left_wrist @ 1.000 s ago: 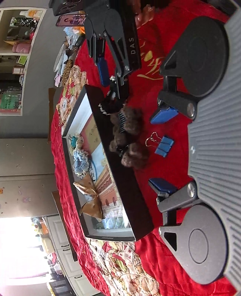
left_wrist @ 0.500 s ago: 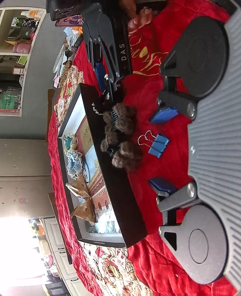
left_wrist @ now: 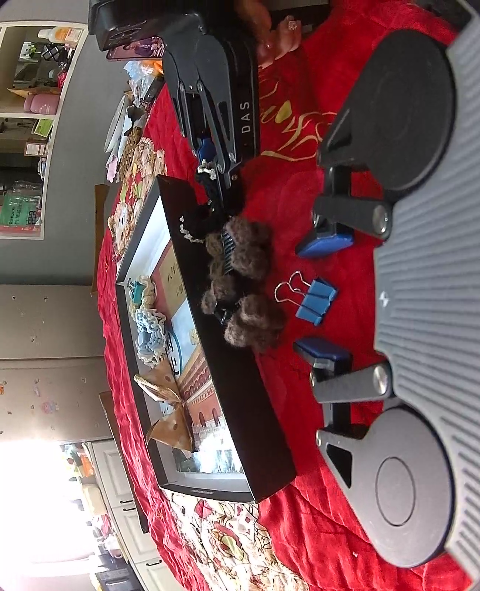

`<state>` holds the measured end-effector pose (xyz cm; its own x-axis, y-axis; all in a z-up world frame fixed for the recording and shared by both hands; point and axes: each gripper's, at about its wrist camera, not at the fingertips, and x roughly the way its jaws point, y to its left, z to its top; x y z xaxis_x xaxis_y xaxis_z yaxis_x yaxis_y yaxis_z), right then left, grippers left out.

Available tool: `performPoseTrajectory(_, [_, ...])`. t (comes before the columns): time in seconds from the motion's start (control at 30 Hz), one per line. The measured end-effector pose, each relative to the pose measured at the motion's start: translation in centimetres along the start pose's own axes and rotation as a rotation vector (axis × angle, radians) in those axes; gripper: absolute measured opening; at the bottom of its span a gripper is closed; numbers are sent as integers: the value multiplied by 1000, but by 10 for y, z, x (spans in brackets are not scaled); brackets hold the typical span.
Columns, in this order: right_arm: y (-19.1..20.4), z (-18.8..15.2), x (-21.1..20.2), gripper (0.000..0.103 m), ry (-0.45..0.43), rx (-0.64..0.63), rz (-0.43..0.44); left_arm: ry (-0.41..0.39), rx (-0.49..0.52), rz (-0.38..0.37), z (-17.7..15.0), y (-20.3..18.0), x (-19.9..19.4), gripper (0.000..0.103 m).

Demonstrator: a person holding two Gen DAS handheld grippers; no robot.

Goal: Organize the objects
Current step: 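Move left tool to blue binder clip while right tool reaches black-white scrunchie, then close left tool on blue binder clip while right tool grasps black-white scrunchie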

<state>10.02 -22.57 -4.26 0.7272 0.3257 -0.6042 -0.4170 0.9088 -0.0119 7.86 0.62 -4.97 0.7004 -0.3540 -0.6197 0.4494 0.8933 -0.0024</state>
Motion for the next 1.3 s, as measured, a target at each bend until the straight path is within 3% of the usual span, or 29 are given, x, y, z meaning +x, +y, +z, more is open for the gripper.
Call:
performPoseTrajectory(0.47, [1, -3, -6, 23, -4, -6, -1, 1, 24, -13, 1, -6, 0, 32])
performPoseTrajectory(1.3, [4, -3, -26, 23, -27, -35, 10, 1, 31, -27, 0, -12, -11, 31])
